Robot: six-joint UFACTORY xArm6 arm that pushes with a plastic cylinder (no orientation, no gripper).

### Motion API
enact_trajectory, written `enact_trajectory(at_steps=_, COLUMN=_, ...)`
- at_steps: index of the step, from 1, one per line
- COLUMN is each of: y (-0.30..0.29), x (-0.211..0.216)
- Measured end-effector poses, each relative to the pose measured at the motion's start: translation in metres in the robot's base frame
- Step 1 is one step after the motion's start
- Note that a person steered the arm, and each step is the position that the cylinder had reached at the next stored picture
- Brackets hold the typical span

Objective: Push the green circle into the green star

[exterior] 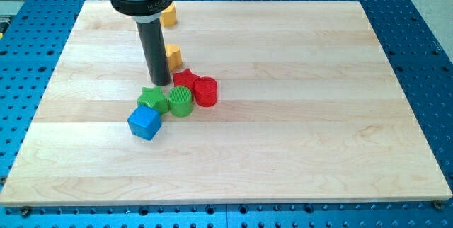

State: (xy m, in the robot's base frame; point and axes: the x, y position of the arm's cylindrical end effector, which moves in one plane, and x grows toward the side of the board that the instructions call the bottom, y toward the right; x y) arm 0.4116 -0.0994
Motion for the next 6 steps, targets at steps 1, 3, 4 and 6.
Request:
enact_trajectory(at_steps=1, y=0.072, x=-0.013)
enact_trajectory(at_steps=3, y=0.08, x=0.045)
enact_trajectory(at_steps=4, y=0.012, x=0.056)
enact_trajectory(at_steps=6, y=0.063, x=0.043)
